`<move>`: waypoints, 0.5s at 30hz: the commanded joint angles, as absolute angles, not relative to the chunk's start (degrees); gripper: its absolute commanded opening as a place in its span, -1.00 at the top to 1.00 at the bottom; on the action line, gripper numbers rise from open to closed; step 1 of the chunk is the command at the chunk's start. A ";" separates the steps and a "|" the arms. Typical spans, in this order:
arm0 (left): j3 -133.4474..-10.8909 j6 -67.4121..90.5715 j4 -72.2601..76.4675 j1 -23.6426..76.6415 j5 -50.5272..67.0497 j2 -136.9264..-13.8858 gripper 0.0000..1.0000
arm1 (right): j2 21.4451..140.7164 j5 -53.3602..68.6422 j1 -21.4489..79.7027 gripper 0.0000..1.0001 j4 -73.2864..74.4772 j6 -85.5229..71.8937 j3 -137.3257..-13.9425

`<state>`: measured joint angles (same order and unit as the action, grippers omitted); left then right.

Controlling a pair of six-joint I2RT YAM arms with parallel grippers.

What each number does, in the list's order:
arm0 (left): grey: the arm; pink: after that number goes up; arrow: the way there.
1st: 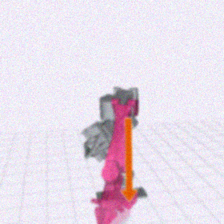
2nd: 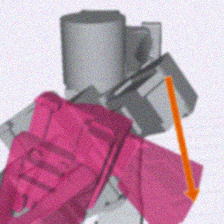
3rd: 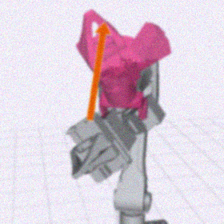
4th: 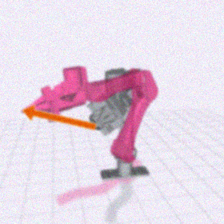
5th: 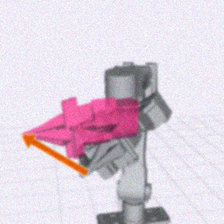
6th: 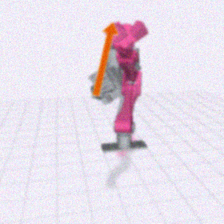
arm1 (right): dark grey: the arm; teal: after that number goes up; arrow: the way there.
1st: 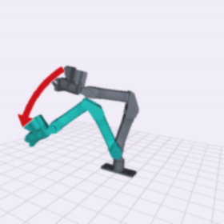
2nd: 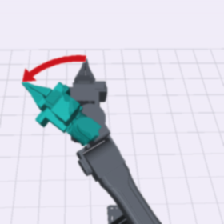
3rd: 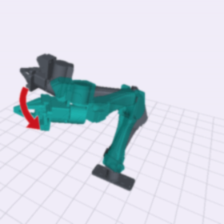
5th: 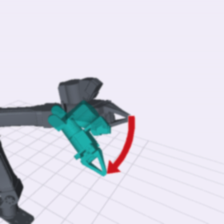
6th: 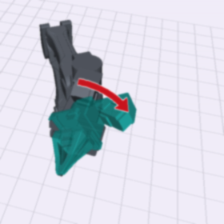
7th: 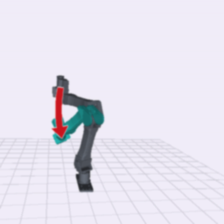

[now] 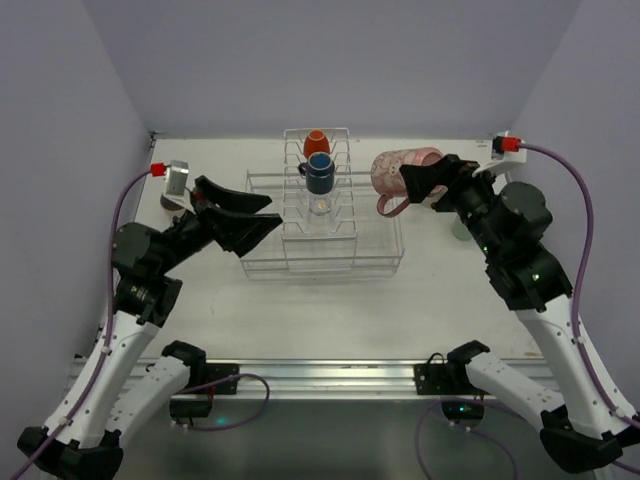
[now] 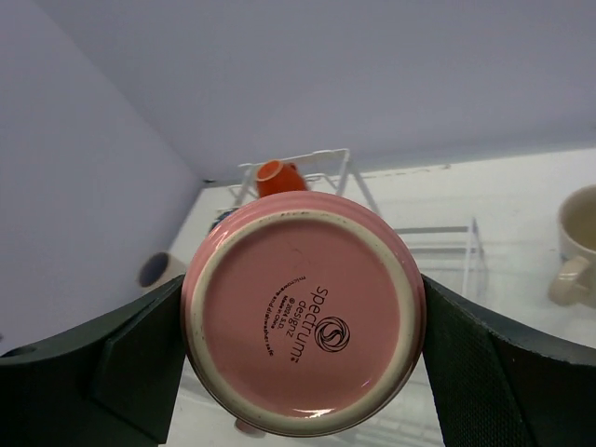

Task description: Unload the cups from the dish rack

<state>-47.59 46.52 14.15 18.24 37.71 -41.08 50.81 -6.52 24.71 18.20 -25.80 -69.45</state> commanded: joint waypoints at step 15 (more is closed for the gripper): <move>-63.98 45.44 17.05 42.89 25.66 -60.11 -0.83 | 43.42 24.25 24.78 -0.10 -9.91 -52.02 -62.23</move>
<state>-60.80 46.72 15.27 41.89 27.51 -58.96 43.99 17.67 24.73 4.58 -44.88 -62.52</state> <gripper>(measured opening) 0.911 0.919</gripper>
